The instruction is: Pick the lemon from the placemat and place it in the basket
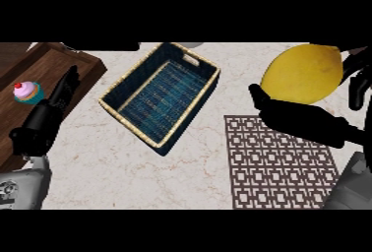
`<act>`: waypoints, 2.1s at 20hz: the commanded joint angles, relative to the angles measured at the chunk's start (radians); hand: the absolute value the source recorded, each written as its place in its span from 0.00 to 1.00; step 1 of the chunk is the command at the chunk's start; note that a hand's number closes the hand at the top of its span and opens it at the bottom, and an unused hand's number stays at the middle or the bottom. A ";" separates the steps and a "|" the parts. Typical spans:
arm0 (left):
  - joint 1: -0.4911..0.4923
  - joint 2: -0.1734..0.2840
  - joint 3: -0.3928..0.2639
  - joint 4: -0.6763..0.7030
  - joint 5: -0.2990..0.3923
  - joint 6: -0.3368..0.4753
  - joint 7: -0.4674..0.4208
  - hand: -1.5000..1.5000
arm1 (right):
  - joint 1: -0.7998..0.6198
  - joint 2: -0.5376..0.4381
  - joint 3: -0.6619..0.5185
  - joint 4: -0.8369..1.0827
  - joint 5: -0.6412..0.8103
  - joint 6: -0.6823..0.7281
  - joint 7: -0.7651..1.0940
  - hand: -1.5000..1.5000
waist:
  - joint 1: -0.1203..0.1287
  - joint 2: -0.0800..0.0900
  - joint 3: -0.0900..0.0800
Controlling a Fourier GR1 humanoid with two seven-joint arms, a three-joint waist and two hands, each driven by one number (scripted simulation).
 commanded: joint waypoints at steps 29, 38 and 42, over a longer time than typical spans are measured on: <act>-0.029 0.018 0.013 0.011 0.004 -0.027 -0.009 0.50 | -0.956 0.009 -0.102 1.272 -0.380 -0.185 0.278 1.00 | 0.026 0.006 0.000; -0.030 0.020 0.030 0.051 0.018 -0.034 -0.029 0.50 | -1.006 0.008 -0.026 1.472 -0.371 -0.015 0.213 1.00 | 0.014 0.009 0.000; 0.006 -0.042 -0.028 0.017 -0.038 0.021 -0.038 0.50 | -1.038 0.008 -0.050 1.471 -0.483 -0.066 0.248 0.00 | 0.018 0.005 0.001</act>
